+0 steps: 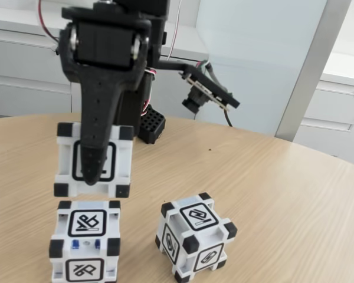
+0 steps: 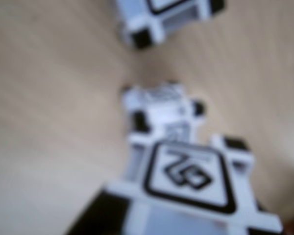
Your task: Stack cubes from left to right.
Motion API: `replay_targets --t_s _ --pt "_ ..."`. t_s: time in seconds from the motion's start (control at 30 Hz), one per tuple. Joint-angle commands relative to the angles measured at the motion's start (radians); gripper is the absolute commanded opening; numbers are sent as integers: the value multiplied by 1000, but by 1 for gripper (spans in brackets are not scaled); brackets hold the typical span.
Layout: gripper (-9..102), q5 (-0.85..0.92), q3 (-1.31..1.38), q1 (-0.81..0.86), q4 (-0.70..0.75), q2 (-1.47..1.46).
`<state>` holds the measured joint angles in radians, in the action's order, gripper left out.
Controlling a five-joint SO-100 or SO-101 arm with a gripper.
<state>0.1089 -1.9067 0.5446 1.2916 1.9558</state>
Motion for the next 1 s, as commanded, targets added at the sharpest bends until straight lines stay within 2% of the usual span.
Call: replay_targets --t_s 0.0,0.33,0.6,0.97 --pt "22 18 21 9 -14 3" --pt "22 20 23 9 -20 -78" --pt "22 -15 26 9 -112 -144" --pt "22 -31 40 11 -98 -143"
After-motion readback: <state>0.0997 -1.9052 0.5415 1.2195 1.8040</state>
